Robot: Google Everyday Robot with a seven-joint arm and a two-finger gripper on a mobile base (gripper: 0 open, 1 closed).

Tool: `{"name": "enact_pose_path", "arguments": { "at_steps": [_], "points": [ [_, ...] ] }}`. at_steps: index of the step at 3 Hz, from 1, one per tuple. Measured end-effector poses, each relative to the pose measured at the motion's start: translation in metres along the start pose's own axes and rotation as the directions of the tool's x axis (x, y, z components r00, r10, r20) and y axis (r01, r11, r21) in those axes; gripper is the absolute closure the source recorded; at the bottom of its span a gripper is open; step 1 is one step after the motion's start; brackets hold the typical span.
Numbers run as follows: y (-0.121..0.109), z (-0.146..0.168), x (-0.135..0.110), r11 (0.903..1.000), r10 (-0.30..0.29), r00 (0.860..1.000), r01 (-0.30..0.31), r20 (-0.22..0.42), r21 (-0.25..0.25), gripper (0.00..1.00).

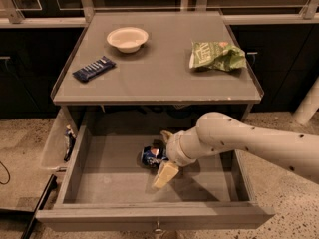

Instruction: Pick pepsi can from top drawer and place on counter

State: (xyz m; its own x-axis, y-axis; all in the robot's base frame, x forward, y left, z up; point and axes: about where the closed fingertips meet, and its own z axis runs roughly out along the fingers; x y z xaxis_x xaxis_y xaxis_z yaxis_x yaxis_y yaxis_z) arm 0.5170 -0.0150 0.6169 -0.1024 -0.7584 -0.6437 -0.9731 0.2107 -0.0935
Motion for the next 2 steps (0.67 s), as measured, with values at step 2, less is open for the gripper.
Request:
{"name": "enact_pose_path", "arguments": {
  "at_steps": [2],
  "points": [
    [0.0001, 0.0002, 0.0, 1.0, 0.0, 1.0, 0.0, 0.0, -0.001, 0.42]
  ]
}}
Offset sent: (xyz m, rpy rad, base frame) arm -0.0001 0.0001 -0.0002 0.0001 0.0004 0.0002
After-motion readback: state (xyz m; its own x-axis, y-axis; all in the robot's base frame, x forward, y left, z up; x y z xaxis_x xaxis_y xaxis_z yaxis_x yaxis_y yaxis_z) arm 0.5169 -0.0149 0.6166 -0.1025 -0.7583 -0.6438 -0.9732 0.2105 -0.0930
